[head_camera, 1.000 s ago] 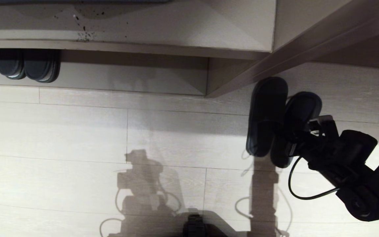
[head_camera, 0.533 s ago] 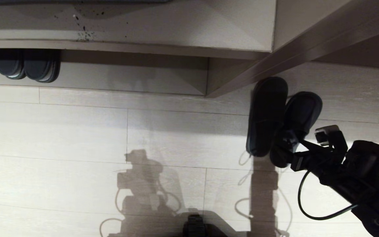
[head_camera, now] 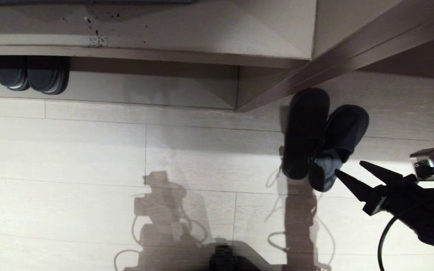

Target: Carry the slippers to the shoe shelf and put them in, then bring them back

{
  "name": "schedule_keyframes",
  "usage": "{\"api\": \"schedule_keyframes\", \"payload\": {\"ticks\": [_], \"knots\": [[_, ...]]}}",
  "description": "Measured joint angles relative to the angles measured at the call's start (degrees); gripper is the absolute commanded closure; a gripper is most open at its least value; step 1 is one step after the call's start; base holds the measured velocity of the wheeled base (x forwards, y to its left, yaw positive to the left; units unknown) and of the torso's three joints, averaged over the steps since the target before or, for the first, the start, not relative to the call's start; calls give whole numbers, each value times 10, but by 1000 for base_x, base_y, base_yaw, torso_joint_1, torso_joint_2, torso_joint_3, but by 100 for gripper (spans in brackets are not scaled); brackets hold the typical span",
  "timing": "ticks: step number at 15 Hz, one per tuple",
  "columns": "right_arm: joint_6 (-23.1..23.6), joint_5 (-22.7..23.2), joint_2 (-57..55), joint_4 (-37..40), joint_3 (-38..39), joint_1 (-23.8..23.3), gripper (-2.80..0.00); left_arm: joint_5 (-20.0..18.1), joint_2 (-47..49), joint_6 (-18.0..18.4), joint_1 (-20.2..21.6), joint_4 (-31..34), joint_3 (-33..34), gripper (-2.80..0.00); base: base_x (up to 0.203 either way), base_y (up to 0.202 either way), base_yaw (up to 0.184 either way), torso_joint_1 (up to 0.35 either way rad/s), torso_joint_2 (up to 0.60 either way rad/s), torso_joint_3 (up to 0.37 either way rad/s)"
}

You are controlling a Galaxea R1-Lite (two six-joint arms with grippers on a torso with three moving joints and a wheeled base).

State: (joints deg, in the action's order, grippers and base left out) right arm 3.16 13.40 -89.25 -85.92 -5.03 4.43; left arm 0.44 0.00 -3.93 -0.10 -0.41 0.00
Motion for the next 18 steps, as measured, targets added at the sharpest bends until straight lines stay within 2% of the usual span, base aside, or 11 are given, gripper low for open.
{"api": "schedule_keyframes", "payload": {"ticks": [3,6,11,14,16,18], "knots": [[5,-27,97,33,36,5,0,0,0,0,0,0,0,0,0,0,0,0,0,0],[7,-53,232,136,43,6,0,0,0,0,0,0,0,0,0,0,0,0,0,0],[8,-61,501,446,-8,6,0,0,0,0,0,0,0,0,0,0,0,0,0,0],[8,-64,645,632,-46,-26,0,0,0,0,0,0,0,0,0,0,0,0,0,0],[15,-71,706,681,-51,-51,0,0,0,1,0,0,0,0,0,0,0,0,0,0],[22,-75,753,680,-37,-53,0,0,0,0,0,0,0,0,0,0,0,0,0,0]]}}
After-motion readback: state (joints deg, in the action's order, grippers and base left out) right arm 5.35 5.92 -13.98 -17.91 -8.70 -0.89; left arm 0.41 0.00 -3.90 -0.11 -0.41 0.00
